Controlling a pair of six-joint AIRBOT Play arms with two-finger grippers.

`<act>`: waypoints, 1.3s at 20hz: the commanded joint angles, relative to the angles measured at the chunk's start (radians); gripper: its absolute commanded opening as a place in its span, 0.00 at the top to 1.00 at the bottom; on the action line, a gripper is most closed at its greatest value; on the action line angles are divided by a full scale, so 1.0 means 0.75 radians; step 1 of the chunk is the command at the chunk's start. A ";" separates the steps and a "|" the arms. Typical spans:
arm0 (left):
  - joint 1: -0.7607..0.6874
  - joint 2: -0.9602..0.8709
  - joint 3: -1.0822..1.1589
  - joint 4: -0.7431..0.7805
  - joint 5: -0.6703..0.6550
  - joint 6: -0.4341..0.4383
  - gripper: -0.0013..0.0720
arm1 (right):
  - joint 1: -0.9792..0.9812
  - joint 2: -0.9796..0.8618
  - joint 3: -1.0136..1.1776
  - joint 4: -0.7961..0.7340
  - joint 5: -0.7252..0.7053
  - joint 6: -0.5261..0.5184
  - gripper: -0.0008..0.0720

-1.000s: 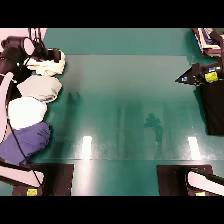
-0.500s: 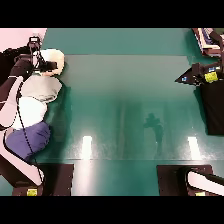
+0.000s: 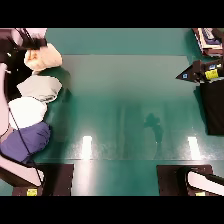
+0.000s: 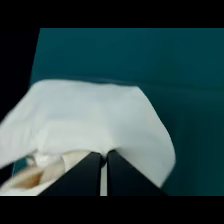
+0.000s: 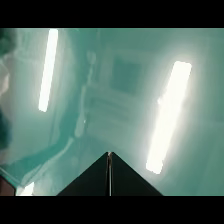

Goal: Fold the shirts.

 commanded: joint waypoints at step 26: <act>-0.562 0.389 -0.724 -0.426 -0.466 -0.042 0.30 | -0.015 -0.001 0.612 -0.002 0.165 -0.001 0.97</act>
